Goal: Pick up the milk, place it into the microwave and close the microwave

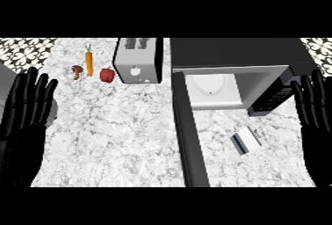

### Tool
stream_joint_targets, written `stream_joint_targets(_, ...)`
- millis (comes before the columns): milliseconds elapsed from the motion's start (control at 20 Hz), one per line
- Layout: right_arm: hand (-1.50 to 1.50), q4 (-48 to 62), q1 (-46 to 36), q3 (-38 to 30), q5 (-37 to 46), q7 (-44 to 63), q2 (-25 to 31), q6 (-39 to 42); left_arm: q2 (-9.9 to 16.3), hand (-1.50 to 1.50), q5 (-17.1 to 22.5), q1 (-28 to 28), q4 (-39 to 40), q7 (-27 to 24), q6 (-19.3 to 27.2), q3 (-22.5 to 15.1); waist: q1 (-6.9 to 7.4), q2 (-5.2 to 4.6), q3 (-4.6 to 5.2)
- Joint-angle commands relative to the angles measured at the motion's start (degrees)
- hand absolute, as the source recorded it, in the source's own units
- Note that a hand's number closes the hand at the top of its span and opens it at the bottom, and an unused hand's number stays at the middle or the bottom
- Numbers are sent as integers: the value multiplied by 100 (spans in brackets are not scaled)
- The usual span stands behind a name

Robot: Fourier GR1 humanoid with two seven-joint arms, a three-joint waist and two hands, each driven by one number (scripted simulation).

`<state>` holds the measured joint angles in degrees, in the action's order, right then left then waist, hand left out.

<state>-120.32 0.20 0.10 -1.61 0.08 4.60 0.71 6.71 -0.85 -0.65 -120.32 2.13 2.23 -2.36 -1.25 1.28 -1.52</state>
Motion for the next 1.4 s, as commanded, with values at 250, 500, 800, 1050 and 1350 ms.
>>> stream_joint_targets(250,-150,98,433,-712,-545,-544,689,935,-157,-150,-371,1143,-729,-197,-13,-435,157,-119,151)
stream_joint_targets(500,-150,-321,988,-486,-1226,-342,641,1425,-555,-150,681,2081,-1671,273,-14,-684,184,-101,152)
stream_joint_targets(800,-150,-966,1555,-674,-1218,108,581,1363,-301,-150,1139,2793,-2302,307,-411,-487,134,-108,154)
stream_joint_targets(1050,-150,460,954,-672,-451,-683,522,1432,-340,-150,1153,3633,-2250,-460,-847,-582,218,-116,154)
stream_joint_targets(1350,-150,750,1164,-885,-383,-749,294,1162,-431,-150,1144,4388,-2701,-703,-1064,-724,230,-106,152)
